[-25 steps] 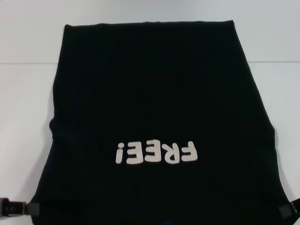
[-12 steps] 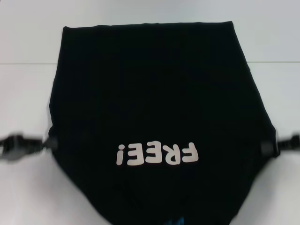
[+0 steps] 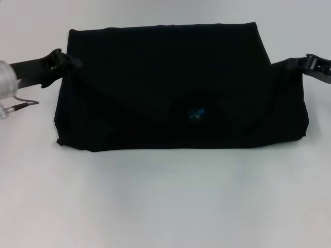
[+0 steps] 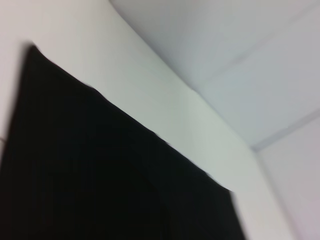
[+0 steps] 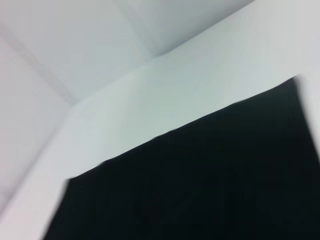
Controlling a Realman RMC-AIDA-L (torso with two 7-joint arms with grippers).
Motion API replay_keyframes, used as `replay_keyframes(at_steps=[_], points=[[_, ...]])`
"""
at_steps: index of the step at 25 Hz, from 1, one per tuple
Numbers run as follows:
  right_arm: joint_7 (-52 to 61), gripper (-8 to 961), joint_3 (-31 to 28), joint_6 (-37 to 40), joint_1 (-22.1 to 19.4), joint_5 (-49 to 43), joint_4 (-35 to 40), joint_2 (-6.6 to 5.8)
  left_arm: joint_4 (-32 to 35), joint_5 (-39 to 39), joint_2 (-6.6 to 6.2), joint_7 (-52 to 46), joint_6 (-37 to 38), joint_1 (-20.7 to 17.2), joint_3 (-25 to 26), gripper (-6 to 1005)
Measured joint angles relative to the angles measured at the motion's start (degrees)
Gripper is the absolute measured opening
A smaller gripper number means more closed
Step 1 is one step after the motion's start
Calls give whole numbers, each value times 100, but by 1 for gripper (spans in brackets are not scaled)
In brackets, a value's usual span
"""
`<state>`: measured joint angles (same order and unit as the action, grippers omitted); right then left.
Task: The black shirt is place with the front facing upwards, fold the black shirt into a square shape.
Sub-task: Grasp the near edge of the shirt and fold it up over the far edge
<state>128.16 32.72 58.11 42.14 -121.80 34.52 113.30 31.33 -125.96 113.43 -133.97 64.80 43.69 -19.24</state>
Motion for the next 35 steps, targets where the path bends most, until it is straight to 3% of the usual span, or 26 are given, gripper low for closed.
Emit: replay_keyframes(at_steps=[4, 8, 13, 16, 21, 30, 32, 34, 35], points=[[-235, 92, 600, -1358, 340, -18, -406, 195, 8, -23, 222, -21, -1259, 109, -775, 0], [-242, 95, 1042, -1768, 444, -15, -375, 281, 122, -25, 331, -116, -1941, 79, -1499, 1], [-240, 98, 1160, -2198, 559, 14, -292, 328, 834, -25, 669, -83, -2366, -105, -1817, 3], [-245, 101, 1164, -2365, 650, 15, -260, 328, 1076, -21, 750, -98, -2528, -142, -1826, 6], [-271, 104, 1390, -2610, 880, -10, -352, 282, 1088, -21, 771, -133, -2722, -106, -1832, 9], [-229, 111, 1969, -3156, 1067, -16, -618, 318, 1033, -11, 772, 177, -2839, -84, -2267, 16], [-195, 113, 1994, -3113, 1057, -63, -633, 297, 833, -26, 642, 252, -2748, 6, -2527, 18], [-180, 114, 2049, -3065, 1058, -207, -642, 274, 445, -129, 435, -13, -2699, 191, -2752, 19], [-148, 115, 2070, -3025, 1071, -324, -642, 265, 445, -129, 435, -13, -2699, 191, -2752, 20]])
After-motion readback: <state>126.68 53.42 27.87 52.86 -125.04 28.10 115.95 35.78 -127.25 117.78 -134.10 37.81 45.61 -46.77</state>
